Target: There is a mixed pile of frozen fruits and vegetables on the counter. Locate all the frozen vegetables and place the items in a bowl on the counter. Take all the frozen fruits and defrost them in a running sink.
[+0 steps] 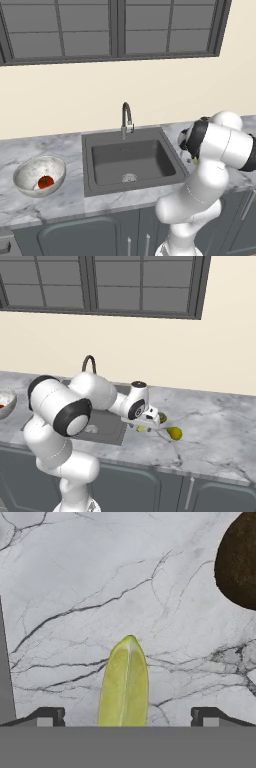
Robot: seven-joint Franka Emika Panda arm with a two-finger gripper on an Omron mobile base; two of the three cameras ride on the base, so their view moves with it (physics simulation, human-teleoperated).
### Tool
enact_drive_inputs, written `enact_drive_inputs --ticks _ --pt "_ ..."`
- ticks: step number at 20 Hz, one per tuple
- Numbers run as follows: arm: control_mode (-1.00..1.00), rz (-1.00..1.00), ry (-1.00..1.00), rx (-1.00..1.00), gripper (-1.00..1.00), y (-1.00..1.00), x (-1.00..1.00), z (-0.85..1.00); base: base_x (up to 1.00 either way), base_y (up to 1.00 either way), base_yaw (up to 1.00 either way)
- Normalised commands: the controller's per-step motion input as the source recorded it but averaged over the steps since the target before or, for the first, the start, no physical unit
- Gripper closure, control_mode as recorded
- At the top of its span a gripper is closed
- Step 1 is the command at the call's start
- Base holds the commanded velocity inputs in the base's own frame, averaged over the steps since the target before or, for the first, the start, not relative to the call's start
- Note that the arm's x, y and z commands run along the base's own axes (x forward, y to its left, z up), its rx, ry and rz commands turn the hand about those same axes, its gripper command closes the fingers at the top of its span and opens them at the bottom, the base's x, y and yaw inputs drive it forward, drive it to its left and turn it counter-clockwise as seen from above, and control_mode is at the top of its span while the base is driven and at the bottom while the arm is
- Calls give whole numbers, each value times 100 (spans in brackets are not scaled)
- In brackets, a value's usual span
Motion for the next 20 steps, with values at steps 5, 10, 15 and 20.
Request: enact_drive_inputs --ticks 5,10,15,20 --pt "-100 0 0 0 100 0 17 -8 0 0 0" --pt "-100 -1 0 0 100 0 1 -10 0 0 0" --pt "-100 -5 5 2 100 -4 -7 23 0 0 0" --pt "-100 -5 -1 4 100 5 -4 53 0 0 0"
